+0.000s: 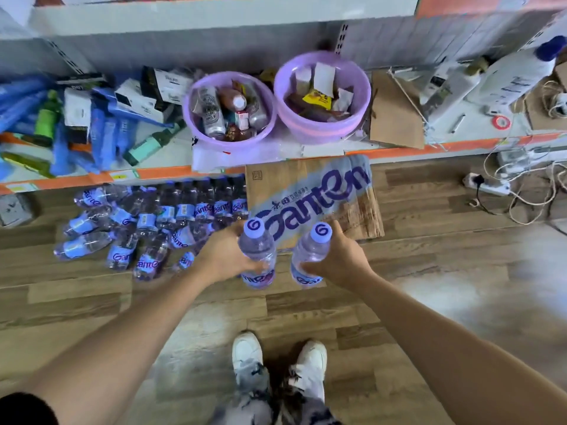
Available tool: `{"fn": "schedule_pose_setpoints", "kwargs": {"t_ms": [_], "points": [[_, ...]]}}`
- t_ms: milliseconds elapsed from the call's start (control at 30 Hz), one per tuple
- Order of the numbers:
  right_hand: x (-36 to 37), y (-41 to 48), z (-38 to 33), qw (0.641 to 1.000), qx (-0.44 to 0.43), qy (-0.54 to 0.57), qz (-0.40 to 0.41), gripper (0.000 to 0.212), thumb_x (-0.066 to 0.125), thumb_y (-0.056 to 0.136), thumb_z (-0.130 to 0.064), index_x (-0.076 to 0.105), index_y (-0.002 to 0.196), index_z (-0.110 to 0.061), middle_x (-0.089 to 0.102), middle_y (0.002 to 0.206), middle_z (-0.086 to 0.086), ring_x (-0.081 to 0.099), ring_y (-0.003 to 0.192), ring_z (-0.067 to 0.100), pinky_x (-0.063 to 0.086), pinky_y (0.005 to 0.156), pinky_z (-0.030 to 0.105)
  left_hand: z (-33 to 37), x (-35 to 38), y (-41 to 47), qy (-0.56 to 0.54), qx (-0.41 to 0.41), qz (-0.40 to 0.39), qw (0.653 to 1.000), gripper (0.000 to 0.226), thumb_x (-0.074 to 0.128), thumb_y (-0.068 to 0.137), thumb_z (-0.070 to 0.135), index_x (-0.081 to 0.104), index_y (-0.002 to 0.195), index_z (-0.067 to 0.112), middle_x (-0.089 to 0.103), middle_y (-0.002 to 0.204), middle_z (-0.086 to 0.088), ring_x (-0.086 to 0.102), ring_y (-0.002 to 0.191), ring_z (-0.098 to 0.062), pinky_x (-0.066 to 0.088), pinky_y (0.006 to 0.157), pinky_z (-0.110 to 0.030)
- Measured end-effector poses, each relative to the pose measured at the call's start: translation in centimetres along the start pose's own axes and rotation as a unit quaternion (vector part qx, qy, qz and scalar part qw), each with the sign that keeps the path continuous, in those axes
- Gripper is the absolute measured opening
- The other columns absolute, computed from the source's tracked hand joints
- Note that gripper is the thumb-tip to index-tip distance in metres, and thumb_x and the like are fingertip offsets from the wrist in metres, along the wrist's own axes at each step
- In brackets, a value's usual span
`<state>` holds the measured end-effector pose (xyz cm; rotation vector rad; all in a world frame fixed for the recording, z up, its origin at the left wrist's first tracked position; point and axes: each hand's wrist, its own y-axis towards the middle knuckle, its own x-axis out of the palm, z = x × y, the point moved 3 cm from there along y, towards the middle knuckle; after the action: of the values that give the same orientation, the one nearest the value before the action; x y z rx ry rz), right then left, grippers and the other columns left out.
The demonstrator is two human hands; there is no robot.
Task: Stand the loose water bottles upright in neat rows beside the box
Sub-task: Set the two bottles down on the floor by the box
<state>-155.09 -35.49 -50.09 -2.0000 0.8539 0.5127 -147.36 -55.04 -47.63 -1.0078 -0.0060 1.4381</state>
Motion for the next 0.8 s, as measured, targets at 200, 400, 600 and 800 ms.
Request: {"fn": "schedule_pose_setpoints", "kwargs": {"t_ms": [200,400,600,800], "points": [[11.0,8.8,8.0,1.0,-0.007,-0.017,0.014,0.052,0.066,0.067,-0.048,0.037,0.102,-0.023,0.053,0.084,-0.011,0.054,0.077,0.021,0.049,0.069,0.035,-9.3,10.2,8.8,-0.033,-0.032,0.037,0.998,0.072,0.084,0.063,0.015,0.05,0.126,0.011,0.061,0.121,-0.009,0.058,0.112,-0.028,0.044,0.09,-0.028],[19.6,15.1,14.5,0.992,-0.096,-0.076,-0.019,0.054,0.067,0.077,-0.042,0.047,0.121,-0.018,0.044,0.121,-0.003,0.036,0.121,0.018,0.044,0.099,0.033,-18.1,19.3,15.0,-0.054,-0.035,0.078,0.995,0.063,0.084,0.059,0.027,0.056,0.115,0.014,0.064,0.107,-0.003,0.063,0.102,-0.022,0.044,0.086,-0.023],[24.3,18.3,17.4,0.993,-0.105,-0.046,-0.008,0.062,0.079,0.068,-0.036,0.047,0.117,-0.019,0.045,0.126,0.001,0.049,0.115,0.019,0.05,0.095,0.037,-22.8,23.8,18.3,0.012,0.013,0.119,0.993,0.057,0.08,0.061,0.024,0.057,0.111,0.008,0.06,0.113,-0.009,0.054,0.111,-0.026,0.037,0.08,-0.017],[26.0,19.4,18.5,0.994,-0.084,-0.054,0.045,0.063,0.079,0.067,-0.034,0.048,0.121,-0.023,0.05,0.127,-0.004,0.052,0.118,0.024,0.047,0.092,0.035,-24.8,25.5,19.5,-0.011,0.007,0.138,0.99,0.065,0.085,0.057,0.017,0.057,0.115,0.012,0.056,0.119,-0.005,0.055,0.113,-0.02,0.04,0.091,-0.02]]}}
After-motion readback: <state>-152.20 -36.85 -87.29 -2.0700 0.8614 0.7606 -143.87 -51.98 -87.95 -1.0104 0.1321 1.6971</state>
